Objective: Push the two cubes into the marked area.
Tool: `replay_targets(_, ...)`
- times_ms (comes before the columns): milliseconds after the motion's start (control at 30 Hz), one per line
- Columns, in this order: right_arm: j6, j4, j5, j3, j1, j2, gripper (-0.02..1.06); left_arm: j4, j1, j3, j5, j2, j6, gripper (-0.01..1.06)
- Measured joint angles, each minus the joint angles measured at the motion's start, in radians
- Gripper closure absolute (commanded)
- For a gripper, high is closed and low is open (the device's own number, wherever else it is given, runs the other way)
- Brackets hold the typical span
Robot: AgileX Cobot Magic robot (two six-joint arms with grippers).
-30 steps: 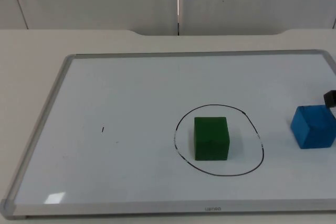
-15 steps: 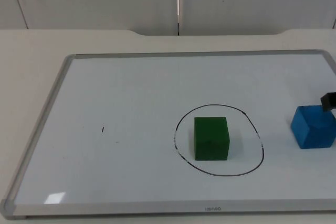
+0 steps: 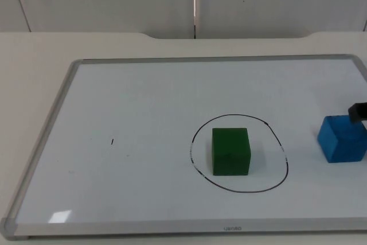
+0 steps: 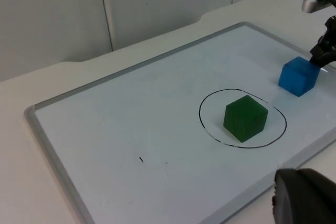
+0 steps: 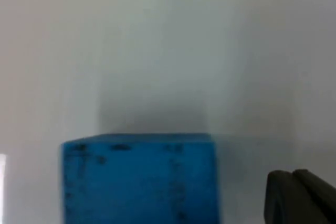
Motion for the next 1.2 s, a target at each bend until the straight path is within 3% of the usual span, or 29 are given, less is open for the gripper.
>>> replay_targets(200, 0.011, 0.002, -0.013, 0.000, 0.042, 0.000, 1.04, 0.006, 0.000, 0.000, -0.009, 0.000, 0.000, 1.05)
replay_targets(1200, 0.026, 0.006, -0.027, 0.000, 0.065, 0.000, 1.04, 0.006, 0.000, 0.000, -0.011, 0.000, 0.000, 1.05)
